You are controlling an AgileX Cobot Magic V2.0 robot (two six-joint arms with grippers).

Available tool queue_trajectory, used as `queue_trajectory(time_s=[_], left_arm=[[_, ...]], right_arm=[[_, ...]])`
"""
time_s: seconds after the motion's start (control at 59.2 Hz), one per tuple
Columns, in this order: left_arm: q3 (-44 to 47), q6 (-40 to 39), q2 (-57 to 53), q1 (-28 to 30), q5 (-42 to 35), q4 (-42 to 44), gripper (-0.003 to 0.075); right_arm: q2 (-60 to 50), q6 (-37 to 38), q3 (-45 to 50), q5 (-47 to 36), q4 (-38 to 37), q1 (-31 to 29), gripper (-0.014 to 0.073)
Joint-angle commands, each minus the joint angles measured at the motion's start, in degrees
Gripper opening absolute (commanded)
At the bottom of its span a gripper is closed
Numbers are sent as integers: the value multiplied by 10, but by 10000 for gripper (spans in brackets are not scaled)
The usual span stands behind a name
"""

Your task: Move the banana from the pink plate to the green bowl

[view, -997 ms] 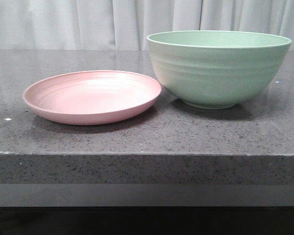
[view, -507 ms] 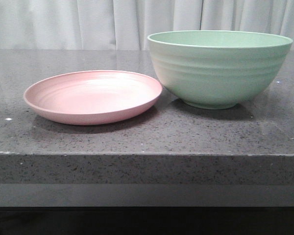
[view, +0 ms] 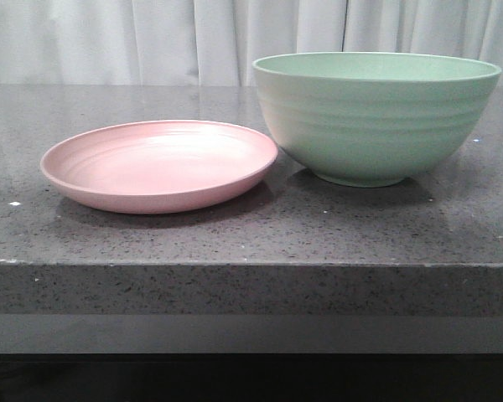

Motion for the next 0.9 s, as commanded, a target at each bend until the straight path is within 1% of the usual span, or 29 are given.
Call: queue_trajectory(time_s=[0.0, 0.389, 0.608, 0.659, 0.71, 0.879], left_arm=[[-17, -2, -10, -4, -61, -5, 83], [-17, -2, -10, -4, -61, -5, 83], [-17, -2, -10, -4, -61, -5, 83], [-17, -2, -10, -4, -61, -5, 83], [-17, -2, -10, -4, -61, -5, 83], [-16, -2, -10, -4, -61, -5, 83]], right_arm=[[10, -6, -57, -41, 4, 4, 540], [104, -6, -183, -11, 4, 9, 540], [128, -6, -207, 6, 6, 9, 531], [129, -6, -209, 9, 6, 9, 500], [129, -6, -209, 9, 6, 9, 452], [129, -6, -209, 10, 6, 9, 254]])
